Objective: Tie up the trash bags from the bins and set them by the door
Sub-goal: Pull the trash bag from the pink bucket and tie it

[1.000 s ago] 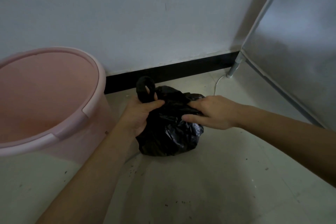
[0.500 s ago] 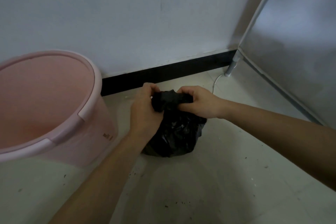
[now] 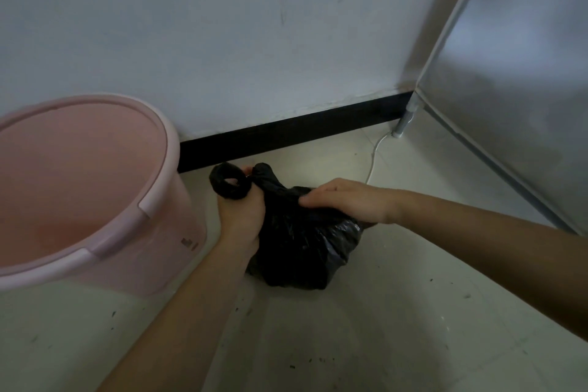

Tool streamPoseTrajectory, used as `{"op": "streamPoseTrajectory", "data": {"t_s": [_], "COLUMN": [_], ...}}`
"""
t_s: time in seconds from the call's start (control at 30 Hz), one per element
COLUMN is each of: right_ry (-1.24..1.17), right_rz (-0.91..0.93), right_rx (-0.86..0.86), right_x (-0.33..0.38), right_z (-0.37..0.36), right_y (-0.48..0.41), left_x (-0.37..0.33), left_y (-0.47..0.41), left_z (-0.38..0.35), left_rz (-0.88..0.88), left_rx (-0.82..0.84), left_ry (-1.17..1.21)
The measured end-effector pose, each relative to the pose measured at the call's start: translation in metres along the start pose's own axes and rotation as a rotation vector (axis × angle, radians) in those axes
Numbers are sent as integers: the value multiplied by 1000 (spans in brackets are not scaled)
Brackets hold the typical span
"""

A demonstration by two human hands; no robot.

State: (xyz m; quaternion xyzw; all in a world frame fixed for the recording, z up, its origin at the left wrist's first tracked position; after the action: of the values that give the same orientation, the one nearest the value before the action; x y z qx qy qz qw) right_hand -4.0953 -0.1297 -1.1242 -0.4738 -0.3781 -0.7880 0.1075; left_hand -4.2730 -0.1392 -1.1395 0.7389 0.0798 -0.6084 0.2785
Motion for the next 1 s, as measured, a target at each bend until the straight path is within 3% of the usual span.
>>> {"op": "streamPoseTrajectory", "data": {"t_s": [0.07, 0.13, 0.23, 0.43, 0.6, 0.67, 0.87, 1.0], "right_ry": [-177, -153, 10, -153, -225, -227, -304, -339], "right_rz": [-118, -195, -119, -66, 13, 2, -89, -57], "right_rx": [63, 45, 18, 76, -266, -315, 9, -123], "right_x": [-8, -10, -5, -4, 5, 8, 2, 6], "right_z": [-4, -3, -5, -15, 16, 30, -10, 4], "right_y": [-2, 3, 5, 2, 0, 2, -1, 1], "left_x": [-2, -5, -10, -3, -17, -20, -27, -32], "left_y": [3, 5, 8, 3, 10, 11, 18, 19], "left_z": [-1, -4, -6, -2, -2, 3, 3, -2], "left_rz": [24, 0, -57, -36, -168, -197, -235, -284], "left_rx": [39, 125, 170, 111, 172, 157, 120, 276], "left_ry": [60, 79, 30, -12, -118, -144, -103, -154]}}
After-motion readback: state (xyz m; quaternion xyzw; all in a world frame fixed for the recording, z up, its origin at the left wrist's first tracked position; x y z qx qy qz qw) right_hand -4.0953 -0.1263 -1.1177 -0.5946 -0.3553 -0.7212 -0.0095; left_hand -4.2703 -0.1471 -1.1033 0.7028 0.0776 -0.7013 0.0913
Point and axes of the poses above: each hand's wrist, its own y-axis away from the middle knuckle, its own z-axis out of the back of the hand, x = y × z, the point moved 7 cm from there along -y, towards the middle knuckle, and after that the axes turned 3 degrees about -x, right-handed, at the moved point
